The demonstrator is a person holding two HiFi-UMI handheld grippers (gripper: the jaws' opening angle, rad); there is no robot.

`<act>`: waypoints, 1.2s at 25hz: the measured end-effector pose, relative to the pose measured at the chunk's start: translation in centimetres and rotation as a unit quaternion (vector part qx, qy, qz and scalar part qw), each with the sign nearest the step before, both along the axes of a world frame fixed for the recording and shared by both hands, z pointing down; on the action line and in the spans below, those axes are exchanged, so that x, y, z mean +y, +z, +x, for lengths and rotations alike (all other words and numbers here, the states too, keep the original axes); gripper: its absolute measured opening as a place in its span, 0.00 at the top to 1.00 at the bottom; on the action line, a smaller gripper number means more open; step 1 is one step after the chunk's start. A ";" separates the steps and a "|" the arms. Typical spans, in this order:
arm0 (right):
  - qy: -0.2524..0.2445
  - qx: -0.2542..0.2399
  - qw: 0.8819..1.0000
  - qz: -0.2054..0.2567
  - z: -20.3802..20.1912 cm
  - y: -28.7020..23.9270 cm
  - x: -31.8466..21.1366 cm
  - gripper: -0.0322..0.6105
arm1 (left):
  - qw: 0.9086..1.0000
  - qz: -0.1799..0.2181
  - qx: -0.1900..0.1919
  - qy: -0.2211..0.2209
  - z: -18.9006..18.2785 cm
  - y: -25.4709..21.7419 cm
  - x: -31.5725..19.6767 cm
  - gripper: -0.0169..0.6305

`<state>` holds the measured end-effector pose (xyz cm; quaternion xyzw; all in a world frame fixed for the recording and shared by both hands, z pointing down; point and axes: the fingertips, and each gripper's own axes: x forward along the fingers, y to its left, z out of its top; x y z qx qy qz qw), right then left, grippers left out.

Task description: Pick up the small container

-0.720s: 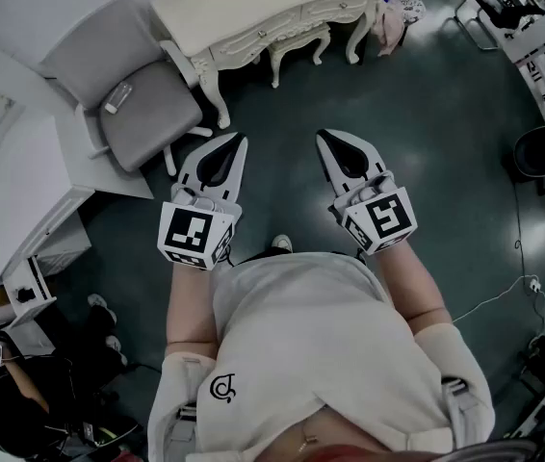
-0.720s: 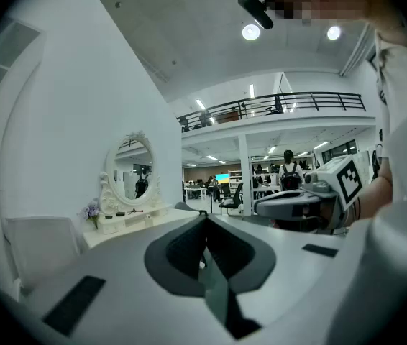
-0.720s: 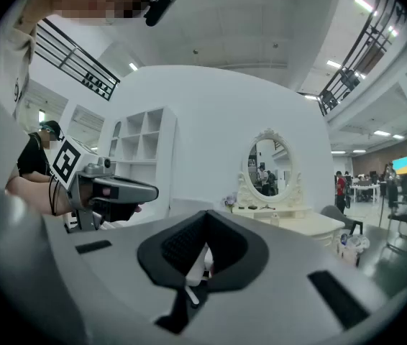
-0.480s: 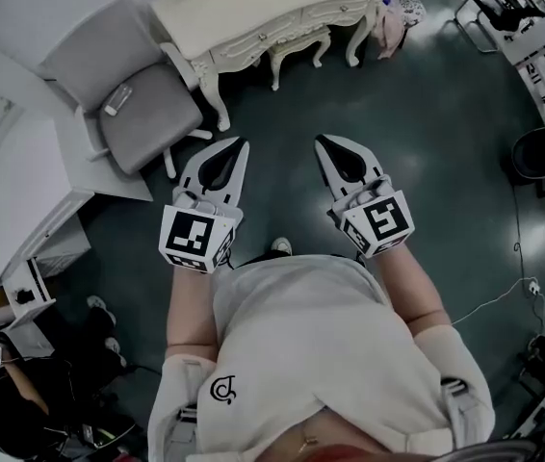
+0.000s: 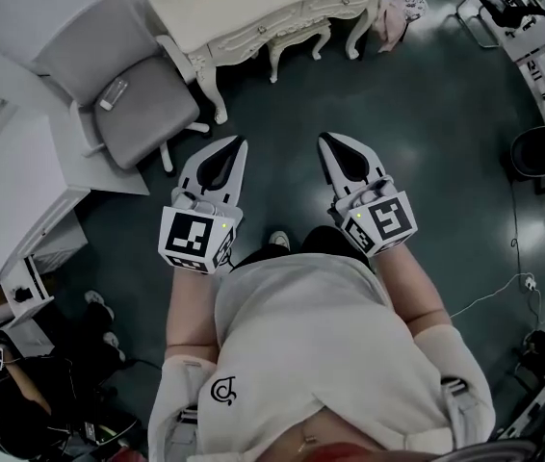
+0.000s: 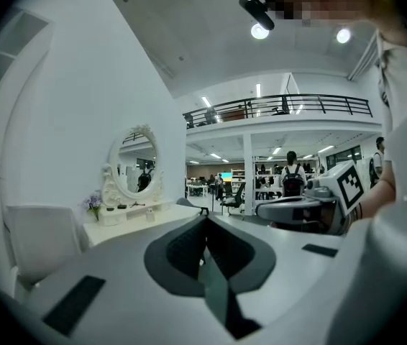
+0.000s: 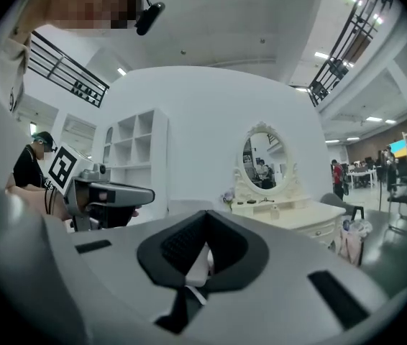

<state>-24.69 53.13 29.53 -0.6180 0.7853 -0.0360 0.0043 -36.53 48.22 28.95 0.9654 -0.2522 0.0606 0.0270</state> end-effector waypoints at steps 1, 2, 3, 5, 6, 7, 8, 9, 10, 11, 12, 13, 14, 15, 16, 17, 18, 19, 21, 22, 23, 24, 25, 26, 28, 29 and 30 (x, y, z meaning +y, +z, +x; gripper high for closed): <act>0.000 0.000 1.000 -0.002 0.2 0.2 -0.2 0.94 | 1.000 -0.001 -0.001 -0.004 0.2 0.2 -0.2 0.96; 0.001 -0.001 1.000 -0.004 0.5 0.5 -0.4 0.94 | 1.000 -0.002 -0.003 -0.007 0.4 0.4 -0.4 0.96; 0.004 -0.003 1.000 -0.005 0.9 0.8 -0.6 0.94 | 1.000 -0.003 -0.006 -0.010 0.7 0.6 -0.6 0.96; 0.014 -0.008 1.000 -0.005 2.0 1.1 -1.1 0.94 | 1.000 -0.003 -0.014 -0.010 1.4 0.9 -1.1 0.96; 0.017 -0.008 1.000 -0.003 2.6 1.0 -1.6 0.94 | 1.000 -0.003 -0.017 -0.009 1.9 1.0 -1.4 0.96; 0.018 -0.006 1.000 0.001 3.3 0.9 -2.2 0.94 | 1.000 -0.002 -0.019 -0.008 2.4 1.1 -1.8 0.96; 0.018 -0.006 1.000 0.005 4.1 0.8 -3.0 0.94 | 1.000 -0.001 -0.021 -0.008 3.1 1.1 -2.4 0.96; 0.017 -0.008 1.000 0.008 5.0 0.9 -3.8 0.94 | 1.000 0.002 -0.023 -0.011 3.8 1.2 -3.1 0.96; 0.014 -0.011 1.000 0.008 5.8 1.1 -4.8 0.94 | 1.000 0.004 -0.027 -0.015 4.5 1.3 -3.9 0.96; 0.010 -0.013 1.000 0.007 6.7 1.3 -5.7 0.94 | 0.999 0.006 -0.029 -0.020 5.3 1.4 -4.8 0.96; 0.005 -0.013 1.000 0.004 7.5 1.6 -6.8 0.94 | 0.999 0.006 -0.030 -0.024 6.2 1.5 -5.8 0.96; -0.002 -0.012 1.000 0.002 8.3 1.7 -8.0 0.94 | 0.999 0.006 -0.030 -0.029 7.1 1.5 -6.9 0.95; -0.011 -0.011 1.000 0.002 9.2 1.8 -9.4 0.94 | 0.999 0.006 -0.029 -0.036 8.0 1.4 -8.2 0.96; -0.020 -0.009 1.000 0.002 10.2 1.8 -11.0 0.94 | 0.999 0.007 -0.028 -0.043 9.0 1.2 -9.6 0.96; -0.028 -0.007 1.000 0.003 11.3 1.7 -12.5 0.94 | 0.998 0.007 -0.028 -0.050 10.1 1.0 -11.0 0.96; -0.035 -0.003 0.999 0.003 12.5 1.5 -14.1 0.94 | 0.998 0.006 -0.028 -0.053 11.3 0.8 -12.2 0.96; -0.040 0.003 0.999 0.003 13.8 1.1 -15.6 0.94 | 0.998 0.006 -0.028 -0.055 12.7 0.6 -13.5 0.95; -0.045 0.011 0.999 0.004 15.2 0.8 -17.1 0.94 | 0.998 0.007 -0.028 -0.057 14.2 0.4 -14.7 0.96; -0.055 0.026 0.998 0.007 18.0 0.2 -20.0 0.94 | 0.997 0.008 -0.028 -0.066 17.1 -0.1 -17.3 0.96; -0.061 0.028 0.998 0.009 19.4 -0.1 -21.2 0.94 | 0.997 0.008 -0.027 -0.072 18.5 -0.3 -18.5 0.96; -0.068 0.028 0.997 0.011 20.8 -0.2 -22.4 0.94 | 0.996 0.008 -0.026 -0.080 19.8 -0.4 -19.7 0.96; -0.074 0.025 0.997 0.011 22.1 -0.3 -23.6 0.94 | 0.996 0.007 -0.024 -0.088 21.1 -0.5 -20.9 0.96; -0.081 0.024 0.996 0.011 23.4 -0.3 -24.7 0.94 | 0.995 0.007 -0.022 -0.095 22.2 -0.5 -22.0 0.96; -0.088 0.026 0.996 0.010 24.5 -0.4 -25.8 0.94 | 0.995 0.005 -0.019 -0.102 23.3 -0.5 -23.0 0.96; -0.100 0.032 0.994 0.008 26.6 -0.6 -27.9 0.94 | 0.993 -0.001 -0.008 -0.115 25.2 -0.6 -25.0 0.96; -0.104 0.034 0.994 0.006 27.5 -0.5 -28.9 0.94 | 0.993 -0.005 -0.004 -0.121 26.1 -0.6 -25.9 0.96; -0.108 0.034 0.994 0.004 28.4 -0.4 -29.8 0.94 | 0.992 -0.007 -0.002 -0.125 26.8 -0.5 -26.7 0.96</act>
